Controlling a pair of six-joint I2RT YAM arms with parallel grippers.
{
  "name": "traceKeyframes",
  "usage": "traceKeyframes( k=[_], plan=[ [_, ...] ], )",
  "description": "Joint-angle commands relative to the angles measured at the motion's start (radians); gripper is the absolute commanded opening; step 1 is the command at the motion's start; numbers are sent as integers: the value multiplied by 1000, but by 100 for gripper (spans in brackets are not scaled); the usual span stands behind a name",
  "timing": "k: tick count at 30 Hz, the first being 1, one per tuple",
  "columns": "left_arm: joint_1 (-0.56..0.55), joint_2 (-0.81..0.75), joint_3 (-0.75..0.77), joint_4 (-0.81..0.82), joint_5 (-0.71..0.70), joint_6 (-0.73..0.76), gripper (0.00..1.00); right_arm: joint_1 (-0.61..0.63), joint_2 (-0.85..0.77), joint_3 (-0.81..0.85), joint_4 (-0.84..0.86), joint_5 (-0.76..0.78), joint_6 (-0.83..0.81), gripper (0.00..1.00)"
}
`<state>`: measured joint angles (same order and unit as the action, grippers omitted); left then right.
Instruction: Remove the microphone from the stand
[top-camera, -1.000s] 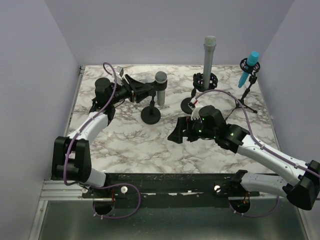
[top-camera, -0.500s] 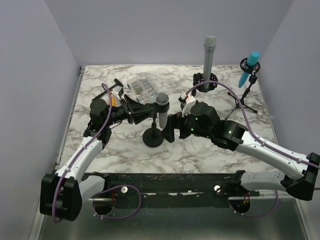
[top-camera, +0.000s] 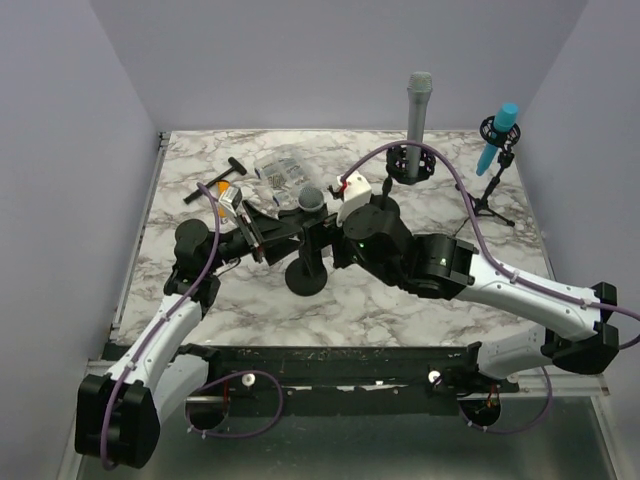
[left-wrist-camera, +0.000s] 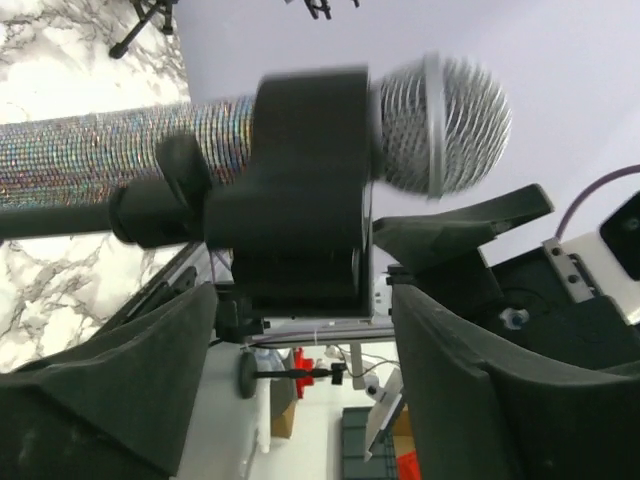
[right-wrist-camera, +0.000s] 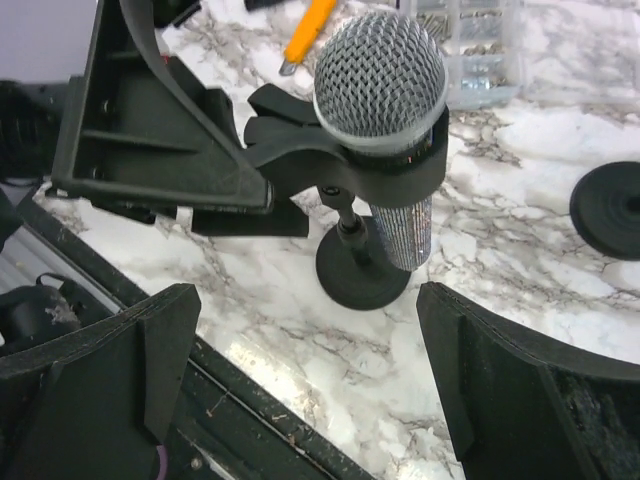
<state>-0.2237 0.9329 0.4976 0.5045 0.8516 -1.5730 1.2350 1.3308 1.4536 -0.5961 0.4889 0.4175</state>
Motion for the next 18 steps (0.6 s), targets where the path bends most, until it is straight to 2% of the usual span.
traceKeyframes(
  k=[1, 4, 5, 7, 11, 15, 18],
  plan=[
    [17, -65, -15, -115, -14, 105, 80, 4, 47, 110, -52, 115, -53, 100],
    [51, -116, -16, -183, -7, 155, 97, 3, 78, 160, -59, 123, -82, 100],
    [61, -133, -12, -205, -2, 172, 99, 3, 89, 173, -59, 126, -90, 100],
    [78, -167, 8, -278, 1, 238, 99, -1, 109, 192, -53, 138, -105, 100],
    [101, -240, 112, -577, -35, 489, 99, -38, 140, 241, -51, 100, -122, 99],
    [101, -285, 273, -890, -161, 797, 99, -74, 178, 291, -54, 64, -153, 93],
    [101, -310, 362, -1021, -230, 968, 99, -126, 203, 314, -58, 4, -163, 89]
  ],
)
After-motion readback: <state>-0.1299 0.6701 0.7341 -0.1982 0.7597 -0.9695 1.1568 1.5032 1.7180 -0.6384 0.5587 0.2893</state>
